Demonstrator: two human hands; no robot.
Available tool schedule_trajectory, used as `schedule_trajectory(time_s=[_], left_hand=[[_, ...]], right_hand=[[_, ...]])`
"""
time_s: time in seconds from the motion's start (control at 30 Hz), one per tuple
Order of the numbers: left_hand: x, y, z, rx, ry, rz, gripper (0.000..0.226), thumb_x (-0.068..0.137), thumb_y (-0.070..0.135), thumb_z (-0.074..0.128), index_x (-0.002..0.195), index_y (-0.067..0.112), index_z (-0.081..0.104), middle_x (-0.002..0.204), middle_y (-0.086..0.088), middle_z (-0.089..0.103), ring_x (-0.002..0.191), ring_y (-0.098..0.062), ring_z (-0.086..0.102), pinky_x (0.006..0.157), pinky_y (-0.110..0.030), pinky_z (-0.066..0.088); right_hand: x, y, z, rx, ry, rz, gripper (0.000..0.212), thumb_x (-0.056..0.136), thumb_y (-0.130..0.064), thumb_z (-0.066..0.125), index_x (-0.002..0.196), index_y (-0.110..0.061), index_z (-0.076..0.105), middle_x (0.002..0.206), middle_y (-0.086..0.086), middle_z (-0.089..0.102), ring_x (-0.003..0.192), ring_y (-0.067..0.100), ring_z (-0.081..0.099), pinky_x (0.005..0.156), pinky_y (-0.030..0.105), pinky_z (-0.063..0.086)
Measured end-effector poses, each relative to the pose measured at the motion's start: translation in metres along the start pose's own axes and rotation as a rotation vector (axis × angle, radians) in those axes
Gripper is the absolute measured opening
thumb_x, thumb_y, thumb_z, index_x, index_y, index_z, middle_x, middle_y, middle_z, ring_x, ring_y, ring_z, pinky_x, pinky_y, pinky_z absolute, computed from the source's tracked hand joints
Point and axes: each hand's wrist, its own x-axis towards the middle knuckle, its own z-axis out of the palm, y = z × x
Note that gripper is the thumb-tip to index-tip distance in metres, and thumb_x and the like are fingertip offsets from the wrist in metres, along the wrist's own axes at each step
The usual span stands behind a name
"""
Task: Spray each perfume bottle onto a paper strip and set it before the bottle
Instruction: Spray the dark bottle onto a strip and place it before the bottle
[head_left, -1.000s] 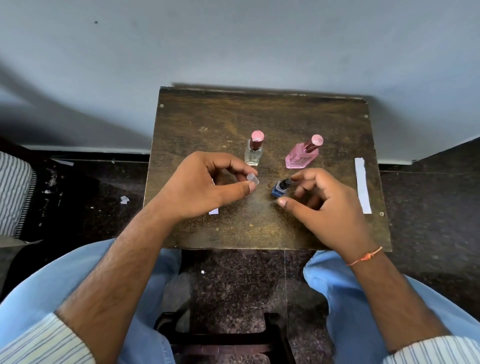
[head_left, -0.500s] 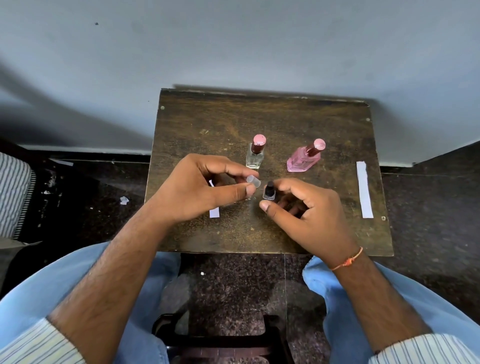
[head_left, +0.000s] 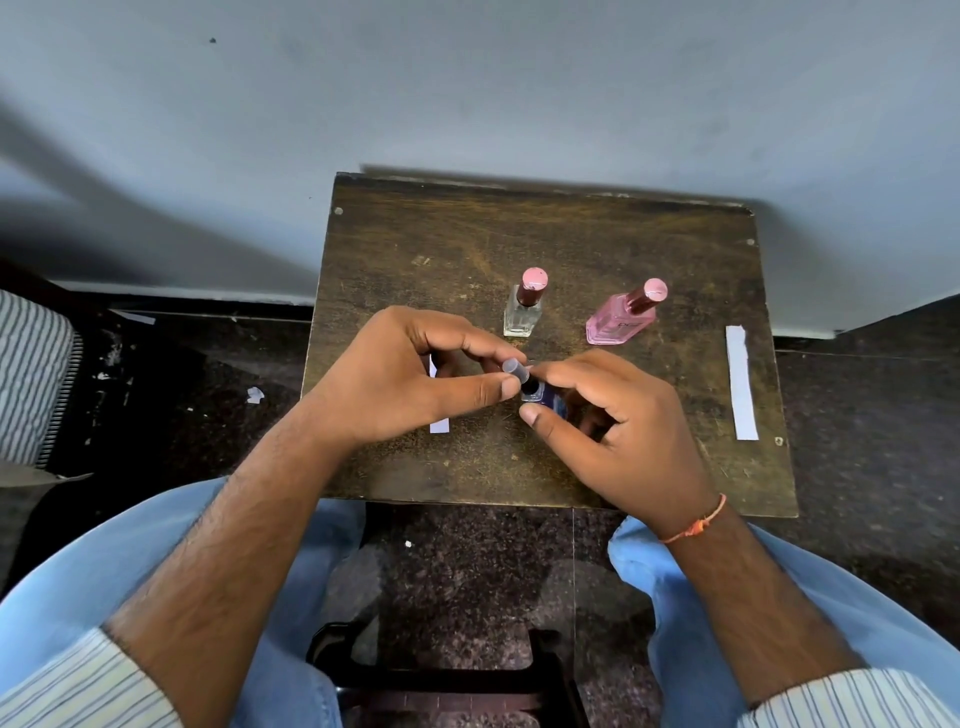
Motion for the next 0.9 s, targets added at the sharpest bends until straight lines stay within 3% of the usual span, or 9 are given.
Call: schedule_trajectory(time_s=[0.1,0.23,0.37,0.47,0.6,0.7,0.8,0.87,0.9], left_hand=[[0.0,0.0,0.0,0.007,0.001,0.016,0.026,0.087,0.024,0.087,0.112,0.019,0.085,0.102,0.006,0.086,0.072,-0.007,0.069,0.067,-0.021,0.053],[-0.001,-0.001,0.0,0.063,-0.004,0.067,0.024,0.09,0.024,0.086,0.114,0.02,0.085,0.105,0.006,0.085,0.076,-0.039,0.076,0.065,-0.054,0.061],[-0.002,-0.001,-0.003,0.111,-0.028,0.122,0.021,0.095,0.026,0.085,0.116,0.023,0.084,0.102,0.003,0.085,0.075,-0.044,0.076,0.063,-0.062,0.059],[-0.002,0.0,-0.004,0.153,-0.046,0.166,0.02,0.095,0.021,0.083,0.116,0.019,0.084,0.099,0.002,0.084,0.075,-0.032,0.077,0.064,-0.054,0.059],[-0.003,0.001,-0.008,0.17,-0.083,0.187,0.021,0.096,0.015,0.082,0.117,0.015,0.083,0.105,0.002,0.084,0.092,-0.019,0.081,0.078,-0.049,0.063],[-0.005,0.003,-0.014,0.155,-0.067,0.191,0.022,0.095,0.015,0.081,0.117,0.015,0.083,0.106,0.007,0.084,0.095,-0.014,0.081,0.082,-0.04,0.064],[-0.009,0.006,-0.019,0.1,-0.018,0.193,0.029,0.094,0.018,0.082,0.123,0.018,0.08,0.102,0.014,0.083,0.075,-0.002,0.075,0.068,-0.022,0.058],[-0.013,0.005,-0.021,0.171,0.012,0.164,0.04,0.094,0.027,0.084,0.133,0.024,0.076,0.097,0.018,0.08,0.054,0.0,0.054,0.056,-0.015,0.044],[-0.014,0.004,-0.022,0.234,0.023,0.132,0.045,0.095,0.033,0.084,0.138,0.028,0.073,0.1,0.018,0.079,0.052,-0.004,0.049,0.053,-0.016,0.042]], right_hand=[[0.0,-0.001,-0.001,0.006,0.005,-0.017,0.026,0.095,-0.023,0.084,0.121,-0.017,0.08,0.107,-0.005,0.073,0.081,0.021,0.071,0.068,0.04,0.057],[-0.001,0.0,-0.001,0.008,0.003,-0.028,0.027,0.096,-0.023,0.084,0.122,-0.014,0.08,0.107,-0.004,0.072,0.08,0.018,0.07,0.066,0.039,0.057],[-0.001,-0.001,0.0,0.009,0.002,-0.037,0.027,0.096,-0.022,0.084,0.121,-0.011,0.081,0.108,-0.003,0.073,0.087,0.016,0.07,0.072,0.037,0.058],[-0.001,-0.003,0.001,0.017,0.013,-0.051,0.027,0.095,-0.021,0.085,0.12,-0.01,0.081,0.108,0.0,0.074,0.091,0.016,0.071,0.076,0.037,0.058],[0.001,-0.006,0.006,0.027,0.022,-0.065,0.027,0.095,-0.02,0.086,0.118,-0.008,0.081,0.108,0.002,0.076,0.093,0.018,0.072,0.078,0.037,0.058],[0.006,-0.01,0.011,0.048,0.033,-0.061,0.026,0.094,-0.021,0.086,0.116,-0.007,0.082,0.107,0.0,0.076,0.091,0.012,0.071,0.078,0.028,0.056],[0.015,-0.015,0.015,0.054,0.063,-0.05,0.026,0.093,-0.022,0.086,0.116,-0.01,0.082,0.105,-0.004,0.074,0.087,-0.006,0.064,0.076,0.013,0.046],[0.022,-0.018,0.017,0.041,0.103,-0.048,0.028,0.093,-0.023,0.086,0.119,-0.012,0.081,0.105,-0.005,0.075,0.083,-0.007,0.062,0.075,0.01,0.043],[0.024,-0.02,0.018,0.048,0.121,-0.045,0.028,0.093,-0.022,0.087,0.119,-0.013,0.081,0.106,-0.004,0.075,0.08,-0.004,0.063,0.073,0.009,0.043]])
